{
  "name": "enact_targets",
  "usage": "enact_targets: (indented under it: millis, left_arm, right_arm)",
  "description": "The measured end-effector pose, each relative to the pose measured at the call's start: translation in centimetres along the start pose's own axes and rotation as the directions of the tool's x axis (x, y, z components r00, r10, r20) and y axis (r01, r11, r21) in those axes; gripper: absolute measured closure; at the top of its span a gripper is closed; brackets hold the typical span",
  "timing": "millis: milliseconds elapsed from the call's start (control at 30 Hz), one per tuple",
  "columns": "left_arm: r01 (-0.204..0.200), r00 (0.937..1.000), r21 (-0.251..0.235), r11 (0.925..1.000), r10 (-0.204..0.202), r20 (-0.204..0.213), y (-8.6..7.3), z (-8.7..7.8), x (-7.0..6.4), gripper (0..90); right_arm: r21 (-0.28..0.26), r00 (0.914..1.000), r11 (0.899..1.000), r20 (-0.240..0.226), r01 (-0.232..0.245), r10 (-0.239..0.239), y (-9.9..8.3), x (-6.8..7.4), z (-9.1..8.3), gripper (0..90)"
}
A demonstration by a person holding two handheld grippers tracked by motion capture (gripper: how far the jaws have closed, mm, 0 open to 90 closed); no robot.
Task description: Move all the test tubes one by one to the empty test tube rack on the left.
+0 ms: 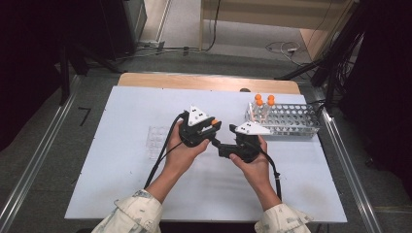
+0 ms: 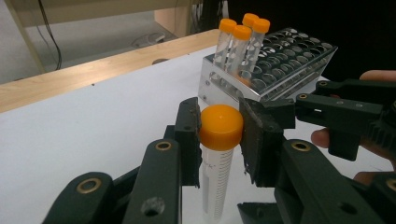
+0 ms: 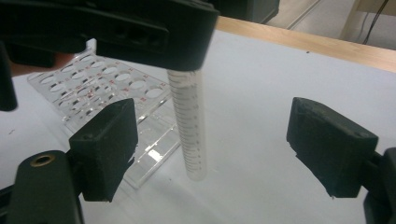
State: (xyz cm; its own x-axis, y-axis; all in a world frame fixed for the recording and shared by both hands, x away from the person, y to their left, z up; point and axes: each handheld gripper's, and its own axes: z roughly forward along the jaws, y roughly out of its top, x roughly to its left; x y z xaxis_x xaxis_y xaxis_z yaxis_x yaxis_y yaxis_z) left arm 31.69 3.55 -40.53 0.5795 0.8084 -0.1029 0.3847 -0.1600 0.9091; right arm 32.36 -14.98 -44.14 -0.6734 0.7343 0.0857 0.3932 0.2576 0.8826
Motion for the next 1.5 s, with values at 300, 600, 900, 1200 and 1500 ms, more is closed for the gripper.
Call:
enact_targets:
  millis: [300,600,900,1200,1500]
  left_arm:
    - [0.005,0.9998,-0.021,0.9998,-0.006,-0.018,0.9,-1.2,0.6,70.5]
    - [0.015,0.9989,-0.035,0.9993,-0.017,-0.044,1.5,-2.5,1.6,70.4]
    - [0.041,0.9962,-0.065,0.997,-0.046,-0.074,1.8,-4.5,3.3,70.5]
    - [0.056,0.9892,-0.086,0.9947,-0.067,-0.131,1.6,-7.2,5.9,70.5]
    - [0.084,0.9728,-0.097,0.9918,-0.103,-0.208,0.7,-9.9,9.0,70.5]
  right_arm:
    - [-0.001,0.9996,1.0,0.027,-0.008,0.008,-0.2,-0.6,-0.5,14.6]
    - [-0.016,0.999,1.0,0.04,-0.021,0.022,-0.3,-1.2,-1.0,16.3]
    - [-0.019,0.9987,1.0,0.046,-0.023,0.024,-0.3,-1.6,-1.4,16.7]
    - [-0.024,0.9986,1.0,0.049,-0.019,0.02,-0.3,-1.7,-1.4,17.0]
    - [-0.026,0.9984,0.999,0.051,-0.022,0.023,-0.2,-1.9,-1.5,17.0]
